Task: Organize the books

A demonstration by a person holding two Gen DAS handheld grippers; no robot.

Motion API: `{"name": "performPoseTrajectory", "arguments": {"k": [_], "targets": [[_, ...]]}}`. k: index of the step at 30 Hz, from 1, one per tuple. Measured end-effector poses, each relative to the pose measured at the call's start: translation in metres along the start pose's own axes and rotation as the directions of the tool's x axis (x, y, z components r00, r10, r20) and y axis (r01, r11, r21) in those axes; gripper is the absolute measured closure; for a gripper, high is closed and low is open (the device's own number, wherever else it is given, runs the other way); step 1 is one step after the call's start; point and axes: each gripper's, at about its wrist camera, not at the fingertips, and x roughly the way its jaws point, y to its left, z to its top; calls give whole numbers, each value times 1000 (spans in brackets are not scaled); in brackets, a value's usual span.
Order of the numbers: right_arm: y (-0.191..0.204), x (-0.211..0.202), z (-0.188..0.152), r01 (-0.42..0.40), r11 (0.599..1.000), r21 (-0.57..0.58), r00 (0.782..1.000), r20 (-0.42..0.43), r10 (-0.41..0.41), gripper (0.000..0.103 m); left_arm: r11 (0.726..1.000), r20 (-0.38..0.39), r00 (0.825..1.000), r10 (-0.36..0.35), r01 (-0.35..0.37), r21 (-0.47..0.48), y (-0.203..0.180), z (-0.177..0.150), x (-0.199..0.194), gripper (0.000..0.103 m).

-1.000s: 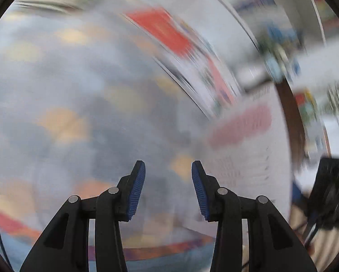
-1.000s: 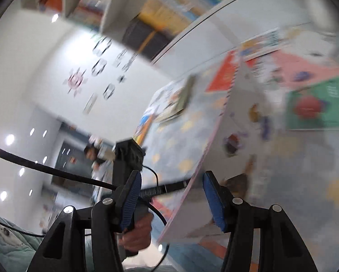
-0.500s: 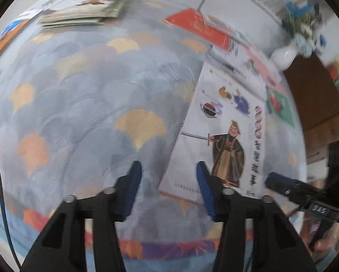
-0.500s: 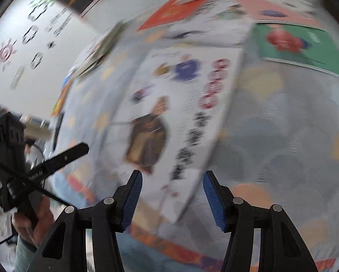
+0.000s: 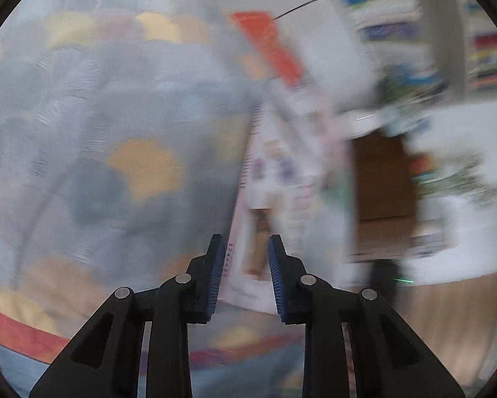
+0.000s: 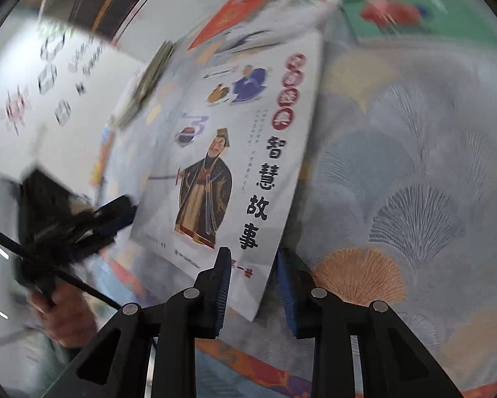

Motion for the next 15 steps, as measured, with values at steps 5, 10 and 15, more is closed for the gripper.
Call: {"name": "performPoseTrajectory", "arguments": {"k": [5,10,15], "targets": [[-40,3,7,-198,960,200,978,-16,206,77,996,12,997,80,-80,31,-8,-11,4,81],[-37,0,8,-181,969,169,982,-23,187,77,969,-14,976,218,-214,121,-17,-17,31,92],[-34,0,9,-169,973,157,984,-23,175,77,960,-56,968,243,-232,155,-29,-12,60,92]]}}
